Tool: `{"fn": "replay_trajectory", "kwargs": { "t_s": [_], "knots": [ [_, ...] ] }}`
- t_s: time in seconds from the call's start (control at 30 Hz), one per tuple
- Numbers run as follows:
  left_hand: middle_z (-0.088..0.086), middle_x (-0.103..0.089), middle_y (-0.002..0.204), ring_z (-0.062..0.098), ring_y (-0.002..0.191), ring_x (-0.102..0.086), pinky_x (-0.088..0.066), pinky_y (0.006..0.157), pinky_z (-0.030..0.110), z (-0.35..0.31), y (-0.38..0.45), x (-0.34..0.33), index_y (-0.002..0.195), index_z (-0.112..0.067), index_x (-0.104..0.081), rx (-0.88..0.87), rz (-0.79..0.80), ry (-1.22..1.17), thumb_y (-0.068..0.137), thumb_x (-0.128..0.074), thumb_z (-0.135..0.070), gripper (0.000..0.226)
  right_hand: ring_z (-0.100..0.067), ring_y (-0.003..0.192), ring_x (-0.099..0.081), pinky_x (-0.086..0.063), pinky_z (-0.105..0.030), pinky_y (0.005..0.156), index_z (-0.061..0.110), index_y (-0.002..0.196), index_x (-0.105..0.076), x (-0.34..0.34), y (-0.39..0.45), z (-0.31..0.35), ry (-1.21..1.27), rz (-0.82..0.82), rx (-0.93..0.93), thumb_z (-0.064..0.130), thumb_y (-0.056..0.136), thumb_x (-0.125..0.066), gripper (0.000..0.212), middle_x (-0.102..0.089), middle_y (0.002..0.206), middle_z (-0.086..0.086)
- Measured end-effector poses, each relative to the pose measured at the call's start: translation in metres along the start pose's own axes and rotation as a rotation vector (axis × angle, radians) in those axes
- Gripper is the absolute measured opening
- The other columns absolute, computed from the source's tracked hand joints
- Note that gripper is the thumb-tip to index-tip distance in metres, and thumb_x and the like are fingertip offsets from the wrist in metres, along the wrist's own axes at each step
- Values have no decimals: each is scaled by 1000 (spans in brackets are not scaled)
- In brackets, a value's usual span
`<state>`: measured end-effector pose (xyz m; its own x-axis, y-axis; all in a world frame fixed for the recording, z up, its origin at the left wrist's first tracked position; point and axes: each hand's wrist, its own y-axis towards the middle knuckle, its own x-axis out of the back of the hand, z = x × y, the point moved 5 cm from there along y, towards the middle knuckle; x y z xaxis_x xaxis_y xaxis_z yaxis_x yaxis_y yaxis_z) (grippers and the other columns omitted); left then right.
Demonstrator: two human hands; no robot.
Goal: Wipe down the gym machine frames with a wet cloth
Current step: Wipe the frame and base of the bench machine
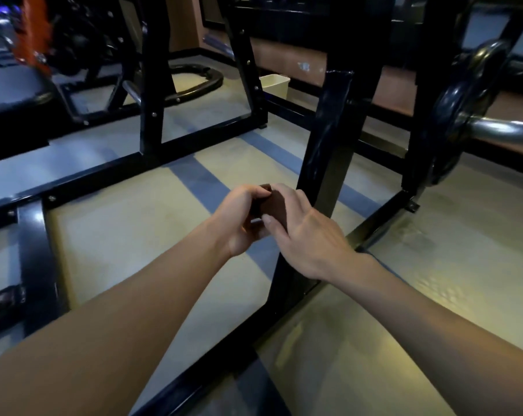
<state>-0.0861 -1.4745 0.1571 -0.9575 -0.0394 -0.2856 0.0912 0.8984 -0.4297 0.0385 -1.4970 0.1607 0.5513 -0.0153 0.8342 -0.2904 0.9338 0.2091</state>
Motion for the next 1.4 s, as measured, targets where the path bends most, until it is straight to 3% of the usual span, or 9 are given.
{"fn": "replay_trajectory", "kwargs": {
  "t_s": [0.3, 0.4, 0.53, 0.7, 0.93, 1.07, 1.17, 1.3, 1.4],
  "knots": [
    [14, -67, 95, 29, 101, -59, -47, 102, 38, 47, 10, -10, 104, -6, -66, 135, 49, -374, 98, -51, -16, 19, -14, 106, -57, -36, -21, 65, 33, 151, -35, -1, -18, -24, -298, -61, 46, 52, 104, -49, 53, -36, 141, 11],
    [8, -68, 92, 19, 94, -64, -51, 89, 30, 54, 13, -14, 101, -12, -66, 107, 39, -220, 101, -48, -21, 20, -18, 105, -60, -39, -22, 68, 28, 150, -45, -6, -29, -37, -391, -125, -19, 47, 104, -49, 50, -46, 135, 7],
    [1, -62, 96, -6, 63, -60, -46, 51, 11, 59, 24, -11, 96, -18, -61, -14, 19, 42, 109, -38, -23, 27, -24, 101, -62, -48, -30, 67, 22, 144, -55, 12, -27, -34, -519, -282, 51, 37, 103, -57, 44, -56, 129, 2],
    [1, -74, 91, 18, 93, -69, -55, 86, 33, 76, 22, -17, 94, -22, -65, 139, 97, -9, 106, -34, -50, 44, -32, 97, -62, -55, -44, 71, 21, 141, -60, 28, -2, -31, -642, -413, 118, 30, 102, -64, 41, -59, 129, -5],
    [-6, -69, 64, -6, 47, -62, -47, 47, 16, 85, 32, 7, 85, -18, -60, 123, 97, 28, 111, -23, -40, 50, -28, 81, -60, -40, -36, 62, 21, 141, -60, -49, -23, -43, -795, -142, 182, 30, 99, -67, 44, -60, 127, -6],
    [0, -67, 117, 2, 78, -60, -45, 75, 25, 82, 43, 11, 124, -19, -60, 157, 12, 3, 109, -29, -51, 47, -33, 87, -62, -53, -41, 61, 21, 142, -59, 11, 13, -26, -715, -383, 102, 31, 102, -60, 41, -58, 128, -8],
    [-8, -69, 102, 0, 85, -59, -44, 73, 26, 90, 47, 6, 125, -19, -65, 121, 33, 52, 109, -28, -50, 51, -30, 87, -63, -54, -42, 60, 24, 146, -49, 36, 24, -20, -657, -474, -37, 32, 102, -60, 46, -57, 120, -7],
    [1, -72, 107, 17, 100, -68, -51, 69, 26, 90, 42, 5, 124, -19, -62, -6, 42, 169, 93, -39, -55, 53, -28, 79, -62, -49, -35, 49, 28, 139, -56, -14, -9, -27, -735, -114, 190, 29, 100, -66, 40, -56, 118, -4],
    [-5, -73, 100, -2, 86, -71, -50, 65, 20, 89, 44, 9, 122, -19, -66, -25, 20, 145, 105, -31, -51, 50, -31, 82, -64, -47, -34, 52, 30, 141, -56, 10, 2, -32, -716, -223, 120, 30, 99, -67, 43, -54, 129, -5]
  ]
}}
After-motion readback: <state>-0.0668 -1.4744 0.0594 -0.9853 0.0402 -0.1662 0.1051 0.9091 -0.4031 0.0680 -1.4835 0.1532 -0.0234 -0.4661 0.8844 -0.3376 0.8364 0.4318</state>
